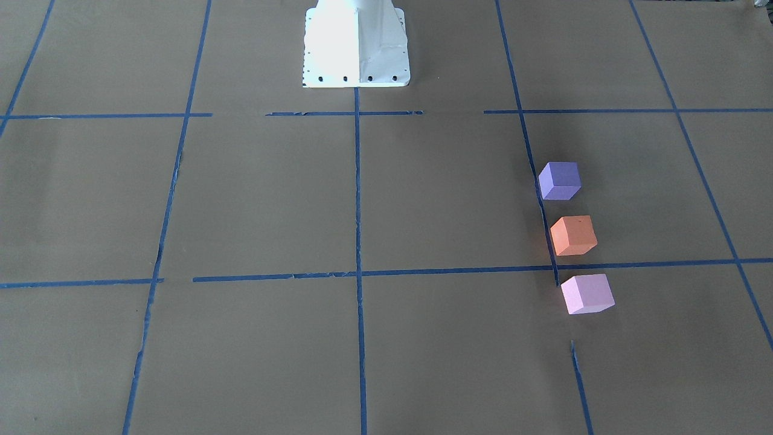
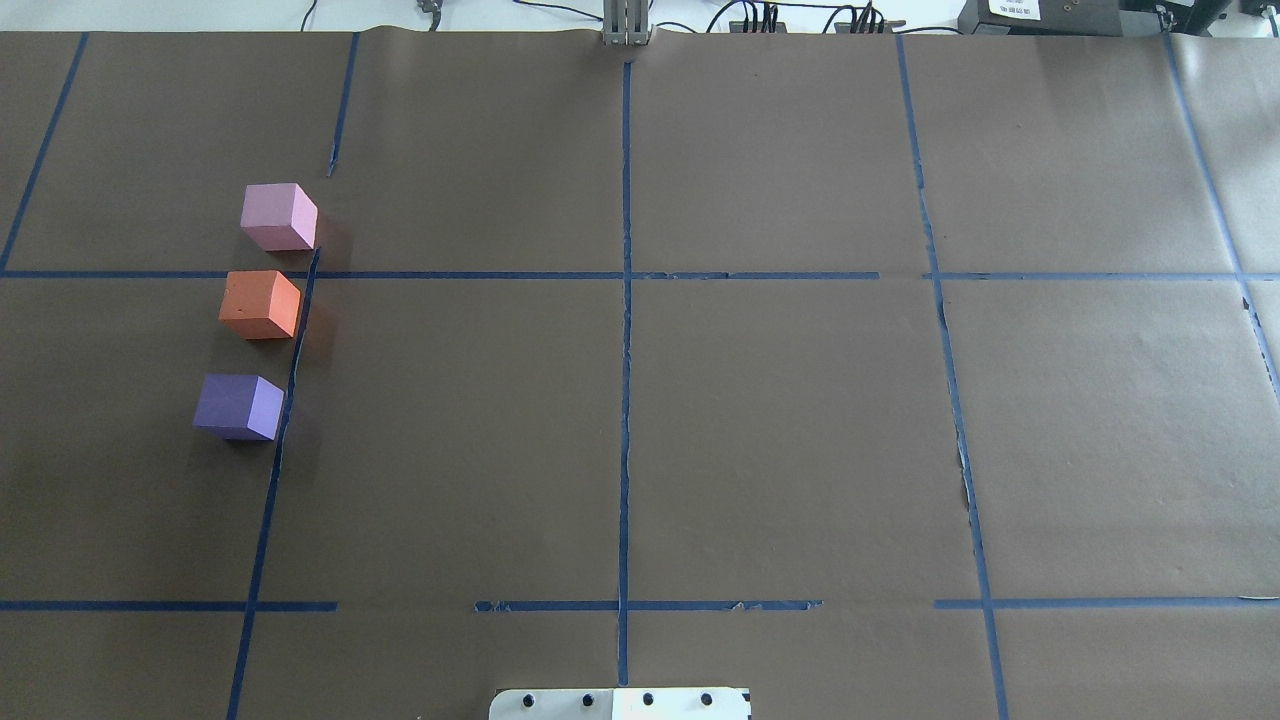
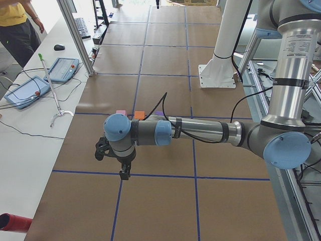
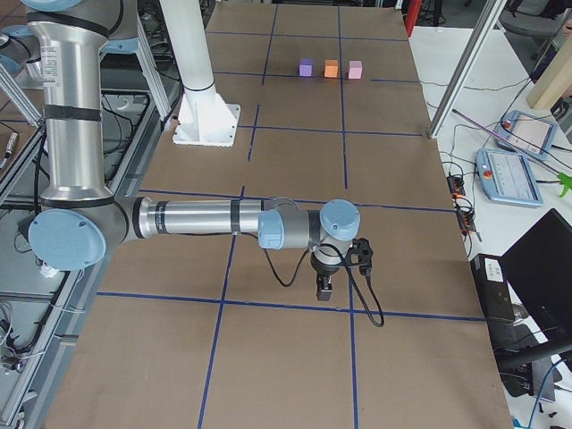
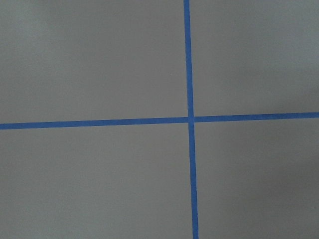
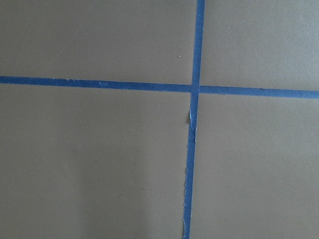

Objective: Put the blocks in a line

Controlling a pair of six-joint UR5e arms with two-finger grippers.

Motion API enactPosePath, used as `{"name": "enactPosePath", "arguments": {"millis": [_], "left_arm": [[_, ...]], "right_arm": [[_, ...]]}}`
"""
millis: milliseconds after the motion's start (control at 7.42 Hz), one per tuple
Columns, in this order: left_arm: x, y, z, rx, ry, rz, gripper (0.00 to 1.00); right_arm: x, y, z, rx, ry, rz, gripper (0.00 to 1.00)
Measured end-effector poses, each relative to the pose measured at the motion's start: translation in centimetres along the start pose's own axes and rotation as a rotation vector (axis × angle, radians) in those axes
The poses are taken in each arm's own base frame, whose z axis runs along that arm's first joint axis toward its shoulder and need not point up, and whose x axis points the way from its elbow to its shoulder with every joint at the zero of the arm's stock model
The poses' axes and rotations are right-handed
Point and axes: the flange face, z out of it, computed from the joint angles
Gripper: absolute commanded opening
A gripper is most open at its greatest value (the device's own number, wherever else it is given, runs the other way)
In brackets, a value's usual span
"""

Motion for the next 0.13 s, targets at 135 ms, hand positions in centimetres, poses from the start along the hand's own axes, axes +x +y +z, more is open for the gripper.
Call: {"name": "enactPosePath", "arguments": {"millis": [135], "left_arm": [[-0.02, 0.0, 0.01, 0.001, 0.0, 0.0, 1.0]], "right_arm": [[0.0, 0.0, 0.0, 0.0, 0.0, 0.0, 1.0]]}}
